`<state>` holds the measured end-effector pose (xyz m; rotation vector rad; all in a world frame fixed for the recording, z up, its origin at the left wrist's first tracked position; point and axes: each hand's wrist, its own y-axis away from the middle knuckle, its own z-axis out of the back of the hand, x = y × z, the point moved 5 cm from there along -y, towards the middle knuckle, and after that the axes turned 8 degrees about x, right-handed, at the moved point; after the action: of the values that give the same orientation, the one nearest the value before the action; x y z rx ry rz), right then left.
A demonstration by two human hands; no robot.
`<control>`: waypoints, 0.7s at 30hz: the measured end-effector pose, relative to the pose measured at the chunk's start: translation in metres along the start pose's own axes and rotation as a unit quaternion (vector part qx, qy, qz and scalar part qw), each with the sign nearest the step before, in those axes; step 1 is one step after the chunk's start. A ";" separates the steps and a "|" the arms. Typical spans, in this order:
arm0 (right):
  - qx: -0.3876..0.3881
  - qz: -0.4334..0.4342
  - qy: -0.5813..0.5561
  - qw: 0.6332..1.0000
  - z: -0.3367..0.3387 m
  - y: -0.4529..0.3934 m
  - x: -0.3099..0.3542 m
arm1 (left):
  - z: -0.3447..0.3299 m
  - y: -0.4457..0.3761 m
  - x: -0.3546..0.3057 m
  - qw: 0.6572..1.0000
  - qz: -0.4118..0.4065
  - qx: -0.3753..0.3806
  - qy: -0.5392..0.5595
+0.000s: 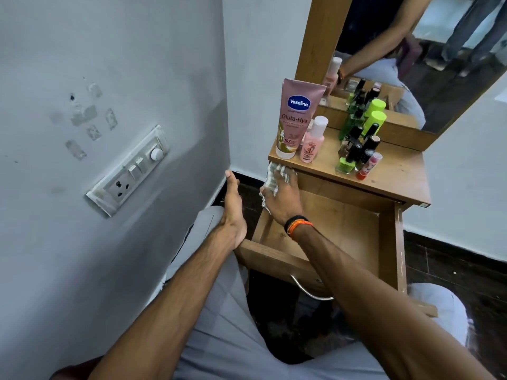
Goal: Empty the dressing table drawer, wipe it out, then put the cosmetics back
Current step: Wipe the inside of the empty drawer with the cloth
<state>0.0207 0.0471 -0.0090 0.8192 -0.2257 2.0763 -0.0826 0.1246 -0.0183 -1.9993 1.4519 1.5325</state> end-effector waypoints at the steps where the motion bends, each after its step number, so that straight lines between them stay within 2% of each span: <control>1: -0.003 -0.005 0.000 1.000 -0.002 0.005 0.003 | 0.001 -0.001 0.002 1.000 0.005 -0.003 0.005; 5: 0.025 0.025 0.041 0.999 0.005 0.039 0.008 | 0.011 -0.005 0.007 0.999 0.020 -0.021 0.034; 9: 0.181 0.134 0.058 0.973 0.022 0.075 0.003 | 0.016 0.002 -0.012 0.996 -0.020 -0.049 0.068; 11: 0.229 0.152 0.017 0.961 0.046 0.082 0.003 | 0.022 0.003 -0.019 0.996 -0.034 -0.043 0.065; 13: 0.204 0.166 -0.032 0.964 0.067 0.083 0.009 | 0.029 0.004 -0.025 0.997 -0.041 -0.038 0.047; 14: 0.187 0.194 -0.016 0.963 0.069 0.084 0.016 | 0.031 0.004 -0.026 0.998 -0.040 -0.035 0.035; 18: 0.220 0.316 0.123 0.915 0.019 0.109 0.048 | 0.031 0.007 -0.026 1.000 -0.024 -0.014 -0.011; 21: 0.147 0.362 0.188 0.901 0.000 0.127 0.046 | 0.033 0.013 -0.022 0.998 -0.016 -0.006 -0.052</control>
<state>-0.0976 0.0012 0.0369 0.5157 0.0102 2.9797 -0.1124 0.1530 -0.0090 -1.9083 1.3669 1.6092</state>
